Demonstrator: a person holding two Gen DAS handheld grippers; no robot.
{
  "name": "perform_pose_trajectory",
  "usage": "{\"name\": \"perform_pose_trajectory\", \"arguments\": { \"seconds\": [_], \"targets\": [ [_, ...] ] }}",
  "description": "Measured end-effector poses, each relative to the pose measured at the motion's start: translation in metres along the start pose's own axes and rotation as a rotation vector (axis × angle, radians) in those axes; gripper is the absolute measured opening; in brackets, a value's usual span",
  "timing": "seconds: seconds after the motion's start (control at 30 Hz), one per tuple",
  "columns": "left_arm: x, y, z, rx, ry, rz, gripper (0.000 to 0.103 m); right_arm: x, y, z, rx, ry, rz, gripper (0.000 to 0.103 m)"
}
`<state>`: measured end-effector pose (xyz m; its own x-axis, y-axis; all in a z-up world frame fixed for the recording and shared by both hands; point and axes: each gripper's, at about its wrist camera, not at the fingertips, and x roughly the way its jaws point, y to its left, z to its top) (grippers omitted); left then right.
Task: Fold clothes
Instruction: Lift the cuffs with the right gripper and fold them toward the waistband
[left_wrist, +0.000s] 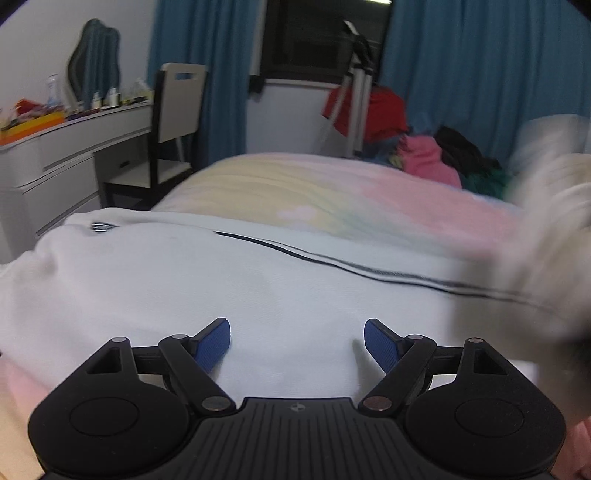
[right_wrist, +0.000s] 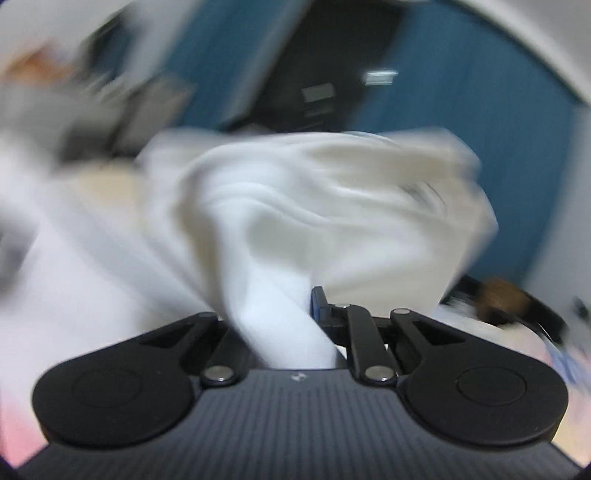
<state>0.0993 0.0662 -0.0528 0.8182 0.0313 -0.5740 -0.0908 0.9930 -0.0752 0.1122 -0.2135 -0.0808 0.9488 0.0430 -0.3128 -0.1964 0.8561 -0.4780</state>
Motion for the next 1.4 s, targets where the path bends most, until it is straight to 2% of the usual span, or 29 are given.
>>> {"name": "perform_pose_trajectory", "arguments": {
  "seconds": [0.03, 0.1, 0.2, 0.3, 0.43, 0.53, 0.7, 0.77, 0.87, 0.93, 0.97, 1.07, 1.17, 1.23, 1.33, 1.4],
  "targets": [
    [-0.002, 0.003, 0.002, -0.014, -0.004, -0.005, 0.081, 0.005, 0.015, -0.010, -0.070, 0.032, 0.052, 0.012],
    [-0.005, 0.006, 0.005, -0.039, -0.013, -0.018, 0.081, 0.003, 0.027, -0.022, -0.134, 0.049, 0.078, 0.012],
    [-0.009, 0.007, 0.010, -0.056, -0.036, -0.037, 0.081, -0.001, 0.012, -0.021, -0.066, 0.047, 0.095, 0.012],
    [-0.011, 0.009, 0.013, -0.072, -0.045, -0.058, 0.081, -0.014, 0.003, -0.016, -0.004, -0.012, 0.097, 0.012],
    [-0.014, 0.007, 0.013, -0.071, -0.049, -0.079, 0.081, -0.035, 0.009, -0.011, -0.067, -0.129, 0.161, 0.012],
    [-0.015, 0.004, 0.012, -0.052, -0.055, -0.077, 0.082, -0.042, 0.026, -0.018, -0.159, -0.095, 0.229, 0.012],
    [-0.019, 0.003, 0.008, -0.035, -0.038, -0.074, 0.082, -0.040, 0.025, -0.017, -0.109, -0.017, 0.250, 0.017],
    [-0.024, 0.003, 0.007, -0.026, -0.034, -0.078, 0.082, -0.040, 0.020, -0.013, -0.032, 0.030, 0.273, 0.023],
    [-0.037, 0.002, 0.004, -0.008, -0.030, -0.083, 0.082, -0.050, 0.001, -0.007, 0.107, 0.088, 0.331, 0.043],
    [-0.047, 0.002, 0.001, 0.006, -0.026, -0.085, 0.082, -0.062, -0.013, -0.003, 0.233, 0.126, 0.416, 0.083],
    [-0.053, 0.002, 0.000, 0.014, -0.024, -0.086, 0.082, -0.069, -0.018, -0.002, 0.290, 0.132, 0.447, 0.087],
    [-0.072, 0.007, -0.003, 0.013, -0.019, -0.095, 0.085, -0.096, -0.036, -0.002, 0.435, 0.131, 0.495, 0.087],
    [-0.085, 0.020, -0.004, -0.047, -0.008, -0.111, 0.087, -0.119, -0.051, 0.001, 0.543, 0.108, 0.466, 0.087],
    [-0.091, 0.033, -0.005, -0.111, 0.003, -0.119, 0.088, -0.123, -0.057, 0.001, 0.562, 0.076, 0.426, 0.087],
    [-0.094, 0.063, -0.004, -0.257, 0.019, -0.077, 0.088, -0.115, -0.060, 0.003, 0.544, 0.066, 0.356, 0.087],
    [-0.097, 0.092, -0.006, -0.420, 0.000, -0.047, 0.088, -0.105, -0.060, 0.005, 0.535, 0.075, 0.322, 0.087]
  ]
}}
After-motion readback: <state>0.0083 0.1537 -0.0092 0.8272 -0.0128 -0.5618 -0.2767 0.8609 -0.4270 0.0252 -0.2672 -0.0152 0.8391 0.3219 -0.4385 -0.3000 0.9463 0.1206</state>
